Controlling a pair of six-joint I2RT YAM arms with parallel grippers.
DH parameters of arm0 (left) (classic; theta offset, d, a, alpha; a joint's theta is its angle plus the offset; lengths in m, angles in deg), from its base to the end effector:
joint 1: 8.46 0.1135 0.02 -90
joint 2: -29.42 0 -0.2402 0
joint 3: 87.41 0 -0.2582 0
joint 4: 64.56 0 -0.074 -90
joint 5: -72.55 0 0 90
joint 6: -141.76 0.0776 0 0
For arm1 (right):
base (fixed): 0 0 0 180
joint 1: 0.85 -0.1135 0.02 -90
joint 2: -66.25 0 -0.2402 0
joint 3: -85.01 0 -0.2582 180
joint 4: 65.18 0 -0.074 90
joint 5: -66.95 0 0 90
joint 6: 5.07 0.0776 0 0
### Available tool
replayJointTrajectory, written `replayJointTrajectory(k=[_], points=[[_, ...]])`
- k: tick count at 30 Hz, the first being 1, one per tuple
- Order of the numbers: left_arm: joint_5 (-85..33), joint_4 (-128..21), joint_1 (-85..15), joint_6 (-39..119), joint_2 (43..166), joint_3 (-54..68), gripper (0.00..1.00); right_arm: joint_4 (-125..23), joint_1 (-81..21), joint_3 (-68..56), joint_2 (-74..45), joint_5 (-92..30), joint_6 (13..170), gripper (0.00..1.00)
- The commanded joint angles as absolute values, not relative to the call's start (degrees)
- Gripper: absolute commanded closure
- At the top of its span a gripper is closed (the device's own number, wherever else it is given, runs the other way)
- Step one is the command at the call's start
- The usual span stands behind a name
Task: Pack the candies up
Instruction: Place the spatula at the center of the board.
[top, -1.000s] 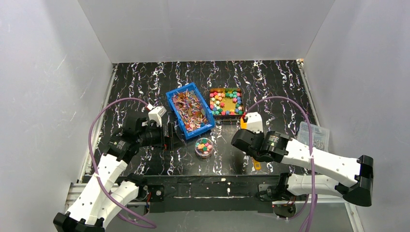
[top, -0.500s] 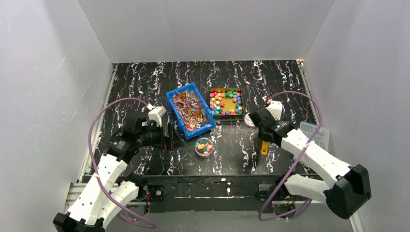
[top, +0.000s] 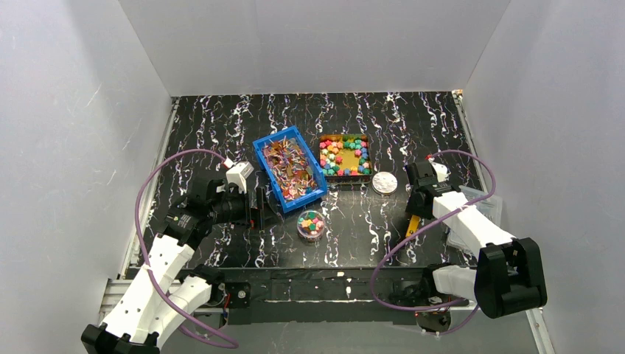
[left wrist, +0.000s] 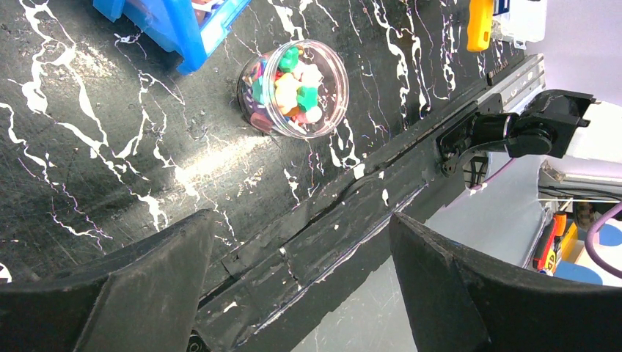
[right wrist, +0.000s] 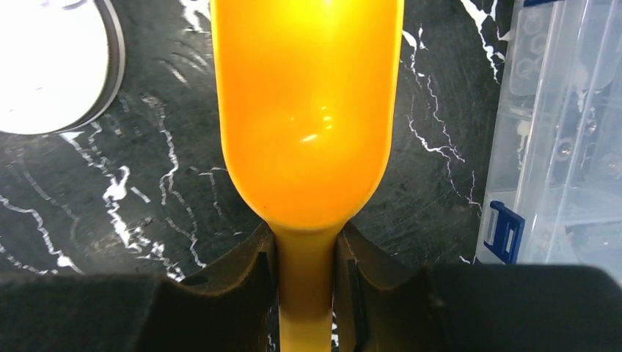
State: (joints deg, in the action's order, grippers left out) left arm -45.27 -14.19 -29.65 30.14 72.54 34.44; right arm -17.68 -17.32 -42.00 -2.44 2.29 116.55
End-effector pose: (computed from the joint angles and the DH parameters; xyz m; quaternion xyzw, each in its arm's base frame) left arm 0.1831 -0.1098 0.2621 0.1071 0.8627 -0.3615 0.3370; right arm 0.2456 0.0380 0.1388 0.1755 0.9341 -0.1027 0.2934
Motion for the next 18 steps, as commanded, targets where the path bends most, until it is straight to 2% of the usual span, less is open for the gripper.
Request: replayJointTrajectory(k=[1,4,7,14,18], points=[[-45.4,-13.4,-29.8,30.8,72.7,34.0,0.13,-22.1,-14.3,-43.7,-3.4,-1.0,114.6,0.97],[-45.4,-13.4,-29.8,30.8,72.7,34.0,0.13,-22.8,-13.5,-44.1,-3.5,-1.4,115.0,0.97],[-45.4,-13.4,-29.8,30.8,72.5,34.0,0.13,-23.9,-12.6,-45.0,-3.9,-1.4,115.1,0.88],[-45.4,-13.4,-29.8,30.8,72.6,34.1,0.13,-24.8,-11.2,-45.5,-5.2,-2.3,115.4,0.76],[-45.4,-13.4,-29.7,30.8,72.7,34.1,0.13,-24.6,-10.9,-45.2,-5.9,-2.4,115.2,0.65]])
